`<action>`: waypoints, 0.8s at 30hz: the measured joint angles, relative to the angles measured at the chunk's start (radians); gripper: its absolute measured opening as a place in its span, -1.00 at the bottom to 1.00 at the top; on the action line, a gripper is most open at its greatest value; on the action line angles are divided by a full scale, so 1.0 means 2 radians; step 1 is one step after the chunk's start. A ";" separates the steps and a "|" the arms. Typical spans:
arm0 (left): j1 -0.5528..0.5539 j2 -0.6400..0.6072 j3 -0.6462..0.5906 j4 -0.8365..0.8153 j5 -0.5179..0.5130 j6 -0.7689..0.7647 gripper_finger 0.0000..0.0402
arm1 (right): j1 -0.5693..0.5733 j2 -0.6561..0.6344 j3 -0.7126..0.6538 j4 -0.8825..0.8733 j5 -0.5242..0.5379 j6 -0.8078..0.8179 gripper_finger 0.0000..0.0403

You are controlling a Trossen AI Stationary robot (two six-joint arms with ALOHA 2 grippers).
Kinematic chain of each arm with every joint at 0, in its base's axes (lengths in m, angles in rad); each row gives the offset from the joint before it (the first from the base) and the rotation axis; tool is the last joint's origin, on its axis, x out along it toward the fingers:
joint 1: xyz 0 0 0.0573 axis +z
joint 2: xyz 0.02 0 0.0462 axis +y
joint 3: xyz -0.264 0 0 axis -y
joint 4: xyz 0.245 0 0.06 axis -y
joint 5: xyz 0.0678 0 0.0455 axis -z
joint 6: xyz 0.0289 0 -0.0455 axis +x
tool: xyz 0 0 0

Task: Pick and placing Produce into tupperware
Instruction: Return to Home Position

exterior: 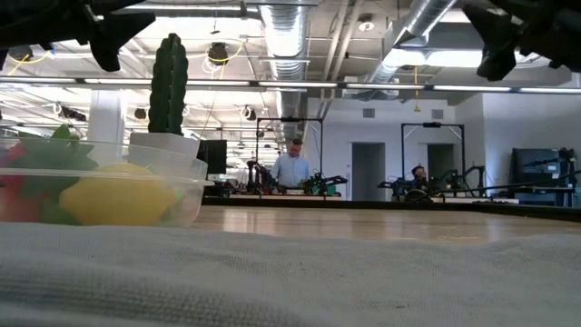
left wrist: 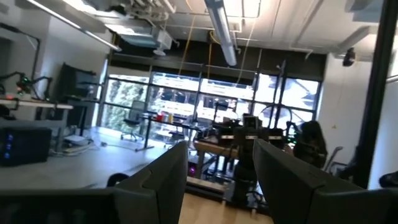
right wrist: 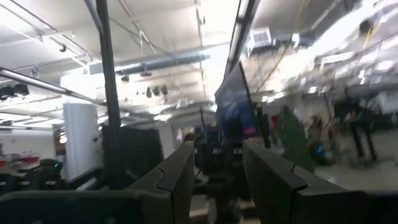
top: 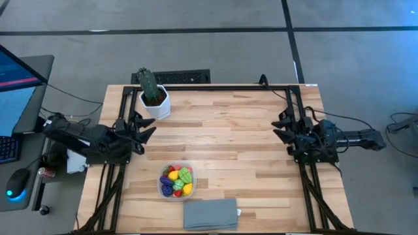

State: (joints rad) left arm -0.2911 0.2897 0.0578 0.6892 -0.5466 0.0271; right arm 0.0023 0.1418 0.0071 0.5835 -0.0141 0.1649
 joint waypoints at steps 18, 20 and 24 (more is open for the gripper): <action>0.022 -0.050 0.108 -0.131 0.035 0.070 -0.14 | -0.022 -0.020 0.148 -0.208 0.004 -0.031 -0.21; 0.022 -0.050 0.127 -0.130 0.054 0.086 -0.14 | -0.022 -0.020 0.162 -0.222 0.004 -0.037 -0.21; 0.022 -0.050 0.173 -0.135 0.072 0.118 -0.14 | -0.022 -0.020 0.182 -0.242 0.004 -0.044 -0.21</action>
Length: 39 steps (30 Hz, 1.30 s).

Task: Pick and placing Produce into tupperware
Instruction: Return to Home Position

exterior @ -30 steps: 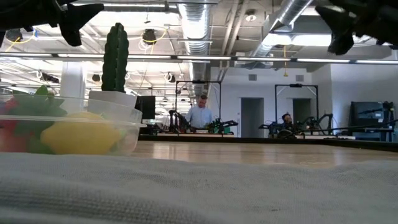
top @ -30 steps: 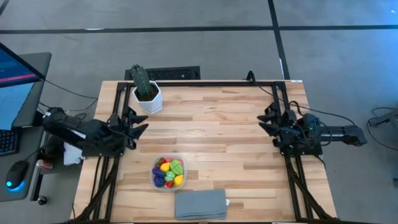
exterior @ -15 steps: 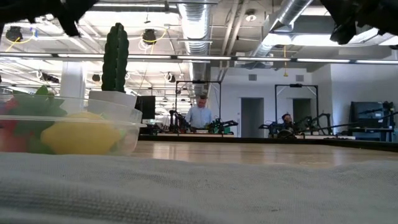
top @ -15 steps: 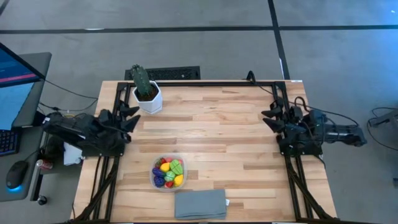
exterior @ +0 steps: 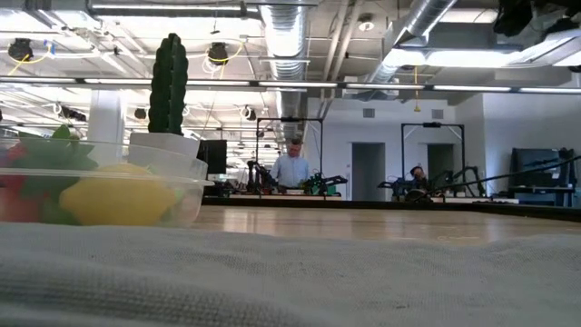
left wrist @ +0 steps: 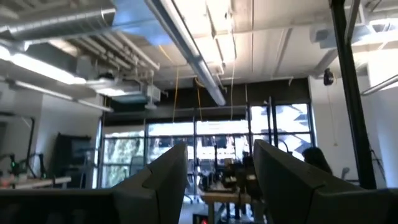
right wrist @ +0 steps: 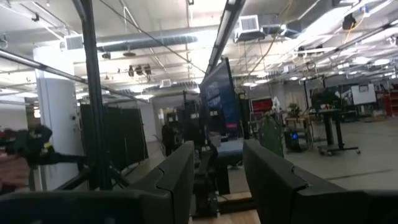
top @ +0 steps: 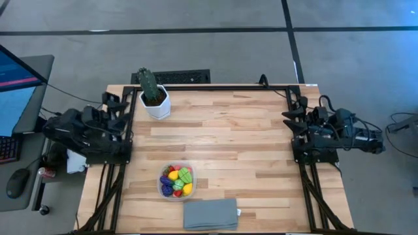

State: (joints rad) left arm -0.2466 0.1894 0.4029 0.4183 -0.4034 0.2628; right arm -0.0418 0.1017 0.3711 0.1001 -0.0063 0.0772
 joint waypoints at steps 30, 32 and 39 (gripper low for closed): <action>0.000 0.000 -0.128 0.070 -0.005 -0.092 -0.14 | 0.001 0.001 0.000 -0.025 -0.040 -0.006 -0.21; 0.000 0.000 -0.128 0.070 -0.001 -0.092 -0.14 | 0.001 -0.004 -0.011 -0.016 -0.045 -0.010 -0.21; 0.000 0.000 -0.128 0.071 -0.002 -0.097 -0.14 | 0.001 -0.025 -0.088 0.077 -0.036 -0.009 -0.21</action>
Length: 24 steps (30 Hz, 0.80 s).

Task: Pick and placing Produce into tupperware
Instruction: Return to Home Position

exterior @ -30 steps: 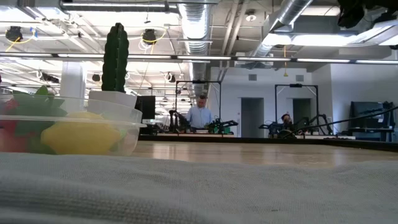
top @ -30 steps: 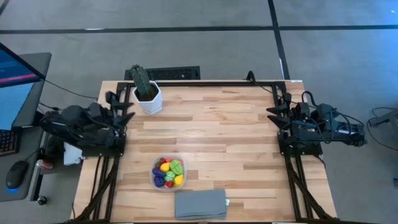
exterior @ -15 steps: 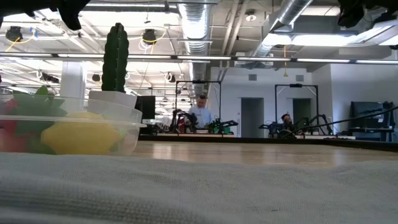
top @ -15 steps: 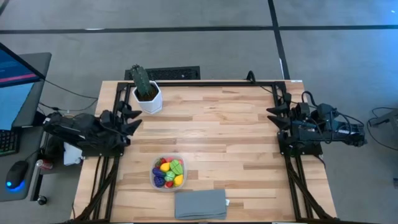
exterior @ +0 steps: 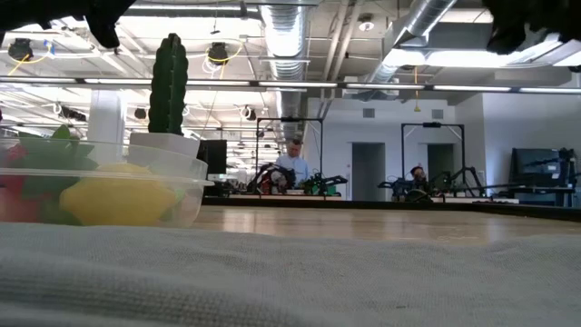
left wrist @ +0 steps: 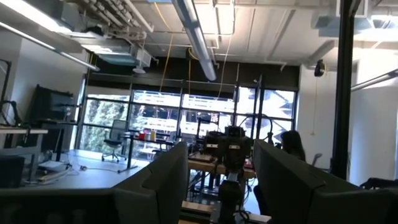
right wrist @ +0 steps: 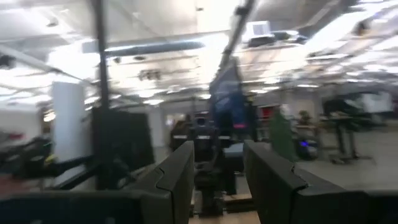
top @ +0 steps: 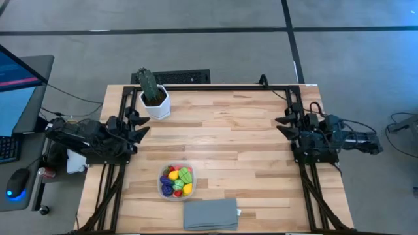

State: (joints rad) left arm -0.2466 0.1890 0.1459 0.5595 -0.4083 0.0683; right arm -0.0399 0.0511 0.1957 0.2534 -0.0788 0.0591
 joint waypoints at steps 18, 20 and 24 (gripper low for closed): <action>0.000 0.000 0.000 -0.015 -0.010 -0.017 -0.14 | 0.111 0.022 -0.059 0.073 0.092 -0.004 -0.21; 0.000 0.000 0.000 -0.015 -0.017 -0.017 -0.14 | 0.120 0.011 -0.059 0.070 0.091 -0.012 -0.21; 0.000 0.000 0.000 -0.015 -0.025 -0.017 -0.14 | 0.123 -0.022 -0.055 0.047 0.091 -0.016 -0.21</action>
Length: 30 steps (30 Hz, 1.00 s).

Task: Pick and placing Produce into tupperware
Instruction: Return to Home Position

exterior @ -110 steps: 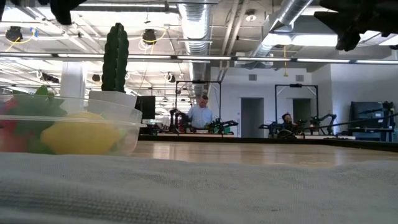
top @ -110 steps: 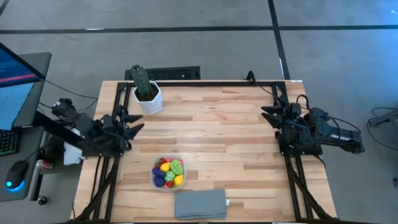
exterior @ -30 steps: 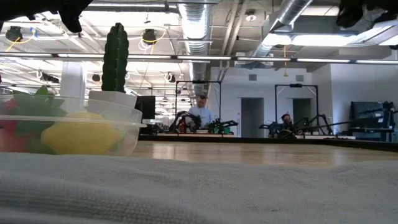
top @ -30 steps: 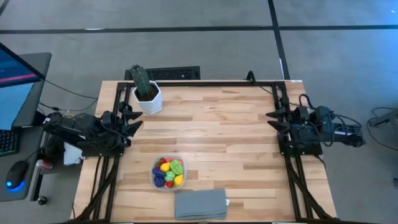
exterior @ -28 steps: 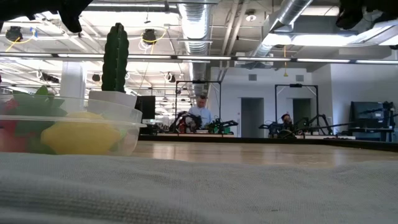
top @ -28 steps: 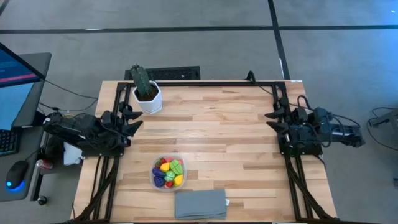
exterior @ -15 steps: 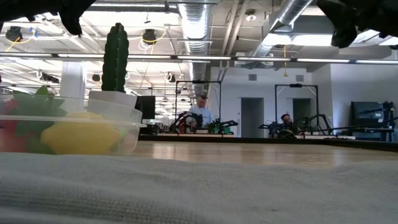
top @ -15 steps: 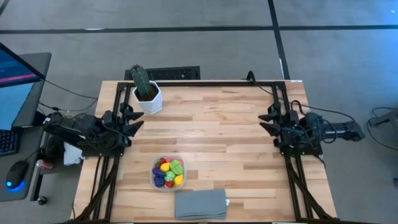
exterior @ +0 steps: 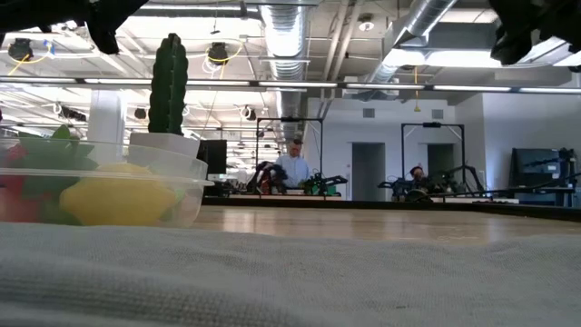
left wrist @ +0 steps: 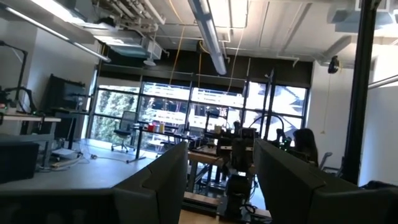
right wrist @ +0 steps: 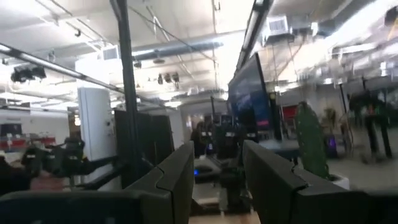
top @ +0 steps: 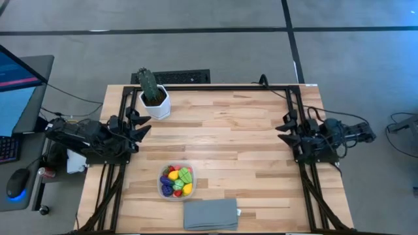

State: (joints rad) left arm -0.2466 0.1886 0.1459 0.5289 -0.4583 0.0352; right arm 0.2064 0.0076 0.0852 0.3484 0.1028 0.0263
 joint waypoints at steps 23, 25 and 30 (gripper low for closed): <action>0.000 0.000 0.000 -0.005 -0.015 -0.002 -0.14 | -0.006 0.023 0.213 -0.333 0.025 0.054 -0.21; 0.000 0.000 0.000 -0.005 -0.015 -0.001 -0.14 | -0.006 0.022 0.212 -0.331 0.019 0.044 -0.21; 0.000 0.000 0.000 -0.004 -0.019 -0.001 -0.14 | -0.006 0.014 0.178 -0.298 0.011 0.029 -0.21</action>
State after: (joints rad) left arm -0.2466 0.1886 0.1459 0.5204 -0.4953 0.0332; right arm 0.1940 0.0363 0.4406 -0.2475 0.1255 0.0847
